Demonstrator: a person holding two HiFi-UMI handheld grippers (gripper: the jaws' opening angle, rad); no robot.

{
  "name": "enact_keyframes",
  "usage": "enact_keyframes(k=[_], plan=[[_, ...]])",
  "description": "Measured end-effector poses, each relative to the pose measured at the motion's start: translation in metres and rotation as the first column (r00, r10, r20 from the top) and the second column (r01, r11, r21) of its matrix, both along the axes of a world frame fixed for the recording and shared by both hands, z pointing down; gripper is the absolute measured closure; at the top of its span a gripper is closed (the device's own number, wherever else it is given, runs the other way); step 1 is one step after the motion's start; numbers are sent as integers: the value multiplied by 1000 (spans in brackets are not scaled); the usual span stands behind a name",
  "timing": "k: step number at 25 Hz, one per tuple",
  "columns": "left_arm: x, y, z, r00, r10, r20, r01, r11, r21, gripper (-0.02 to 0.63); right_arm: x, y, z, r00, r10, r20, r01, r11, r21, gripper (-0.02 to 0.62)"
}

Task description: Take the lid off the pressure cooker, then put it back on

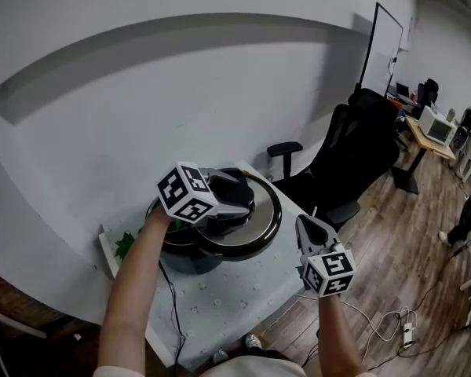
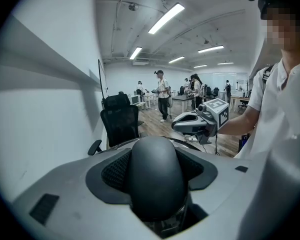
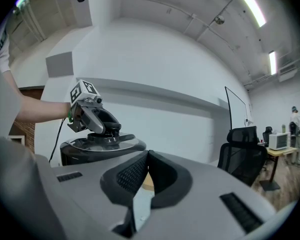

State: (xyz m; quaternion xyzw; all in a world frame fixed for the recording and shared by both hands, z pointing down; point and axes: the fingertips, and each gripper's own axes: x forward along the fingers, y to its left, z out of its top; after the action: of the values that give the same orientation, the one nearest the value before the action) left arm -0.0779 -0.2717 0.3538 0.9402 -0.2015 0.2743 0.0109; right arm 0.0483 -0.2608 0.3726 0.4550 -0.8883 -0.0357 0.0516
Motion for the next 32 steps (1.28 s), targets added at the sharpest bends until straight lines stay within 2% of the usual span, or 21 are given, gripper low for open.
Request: enact_keyframes(k=[8,17,22,32], plan=[[93,-7,9,996,88,-2,-88,996,-6,331,85,8,-4,994,113,5,-113,994,7,594],[167,-18,42,994,109,-24,-110,994,-24,331,153,12,7,980,198,9,-198,980,-12,594],[180,-25,76,998,56,-10,-56,997,-45,330,169,11,18,978,206,13,-205,978,-31,594],[174,-36,162,996,-89,8,89,990,-107,331,176,3,57,982,190,-11,-190,977,-96,594]])
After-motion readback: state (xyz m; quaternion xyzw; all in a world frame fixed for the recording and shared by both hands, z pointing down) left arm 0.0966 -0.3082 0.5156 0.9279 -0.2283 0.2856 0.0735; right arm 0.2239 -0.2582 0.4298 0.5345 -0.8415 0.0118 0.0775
